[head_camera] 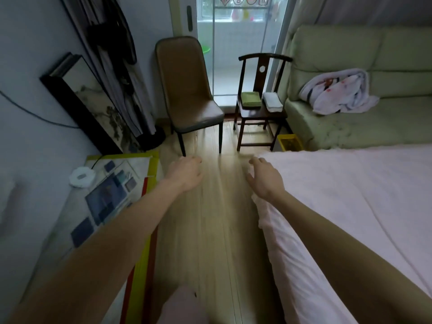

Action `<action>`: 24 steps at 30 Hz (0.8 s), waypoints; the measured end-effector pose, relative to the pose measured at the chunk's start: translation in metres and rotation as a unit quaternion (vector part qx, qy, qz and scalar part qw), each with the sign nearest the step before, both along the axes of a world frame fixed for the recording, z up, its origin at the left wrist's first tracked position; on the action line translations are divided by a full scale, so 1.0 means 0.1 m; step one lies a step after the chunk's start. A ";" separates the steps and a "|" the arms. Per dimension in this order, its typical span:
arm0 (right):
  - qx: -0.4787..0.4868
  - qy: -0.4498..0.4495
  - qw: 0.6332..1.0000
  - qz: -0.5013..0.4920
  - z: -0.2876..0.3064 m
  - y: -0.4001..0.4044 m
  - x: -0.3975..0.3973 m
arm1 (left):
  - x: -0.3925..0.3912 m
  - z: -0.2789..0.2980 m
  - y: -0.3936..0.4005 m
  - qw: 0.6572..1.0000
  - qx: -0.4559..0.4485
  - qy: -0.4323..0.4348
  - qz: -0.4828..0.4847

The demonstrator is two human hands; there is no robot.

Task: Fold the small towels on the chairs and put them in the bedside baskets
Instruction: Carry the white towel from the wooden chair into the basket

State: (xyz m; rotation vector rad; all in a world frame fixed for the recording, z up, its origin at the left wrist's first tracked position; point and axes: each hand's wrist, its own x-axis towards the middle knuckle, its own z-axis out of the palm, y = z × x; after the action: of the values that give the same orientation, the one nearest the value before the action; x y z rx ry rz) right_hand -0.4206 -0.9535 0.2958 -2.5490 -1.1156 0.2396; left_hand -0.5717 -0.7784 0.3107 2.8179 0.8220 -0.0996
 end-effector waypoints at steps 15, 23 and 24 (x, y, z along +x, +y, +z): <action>-0.016 0.046 0.988 -0.148 -0.16 2.67 2.82 | 3.33 -0.01 3.06 0.989 -0.025 0.077 -0.125; -0.006 0.108 0.957 -0.268 -0.56 3.29 4.68 | 5.48 -0.37 3.72 0.974 -0.021 0.095 -0.202; -0.001 0.122 0.953 -0.277 -0.58 3.38 4.92 | 5.72 -0.37 3.80 0.974 -0.025 0.100 -0.201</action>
State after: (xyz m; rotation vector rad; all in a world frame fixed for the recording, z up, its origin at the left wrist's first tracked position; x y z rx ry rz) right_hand 0.0712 -0.6156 0.2376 -2.6208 -0.2872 0.3901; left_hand 0.0004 -0.3980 0.2742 2.9150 0.2632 -0.4627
